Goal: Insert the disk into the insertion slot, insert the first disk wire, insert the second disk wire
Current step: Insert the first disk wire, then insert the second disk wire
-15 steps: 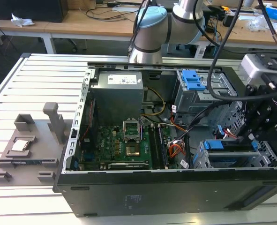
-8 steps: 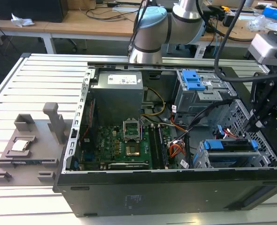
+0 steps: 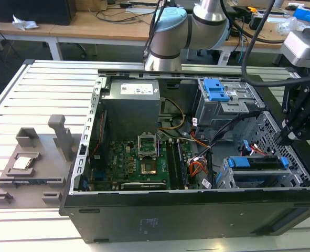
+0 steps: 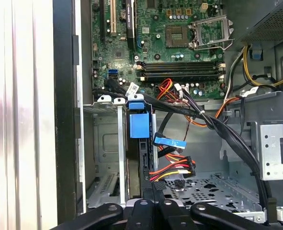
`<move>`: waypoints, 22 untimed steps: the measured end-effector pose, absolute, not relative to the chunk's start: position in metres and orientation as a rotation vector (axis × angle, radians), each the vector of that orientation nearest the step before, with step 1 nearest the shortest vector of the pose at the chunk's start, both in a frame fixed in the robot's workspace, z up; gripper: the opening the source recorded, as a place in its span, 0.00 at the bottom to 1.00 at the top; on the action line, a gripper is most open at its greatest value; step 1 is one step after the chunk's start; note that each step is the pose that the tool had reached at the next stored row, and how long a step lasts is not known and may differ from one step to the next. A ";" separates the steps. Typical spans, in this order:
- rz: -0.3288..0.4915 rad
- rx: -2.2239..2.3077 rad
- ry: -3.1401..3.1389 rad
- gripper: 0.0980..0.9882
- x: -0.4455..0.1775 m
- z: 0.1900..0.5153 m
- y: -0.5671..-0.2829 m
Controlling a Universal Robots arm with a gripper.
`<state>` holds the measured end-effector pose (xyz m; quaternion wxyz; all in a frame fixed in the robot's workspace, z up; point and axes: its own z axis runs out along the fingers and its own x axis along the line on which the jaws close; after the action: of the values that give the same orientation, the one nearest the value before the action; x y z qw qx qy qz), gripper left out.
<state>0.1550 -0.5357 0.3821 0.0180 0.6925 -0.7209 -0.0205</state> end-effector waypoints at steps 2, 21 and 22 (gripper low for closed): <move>-0.064 2.151 -2.239 0.01 0.155 0.382 -0.536; -0.063 2.151 -2.239 0.01 0.120 0.382 -0.536; -0.063 2.151 -2.239 0.01 0.118 0.382 -0.536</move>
<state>0.1180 -0.5356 0.3822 0.0180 0.6925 -0.7209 -0.0204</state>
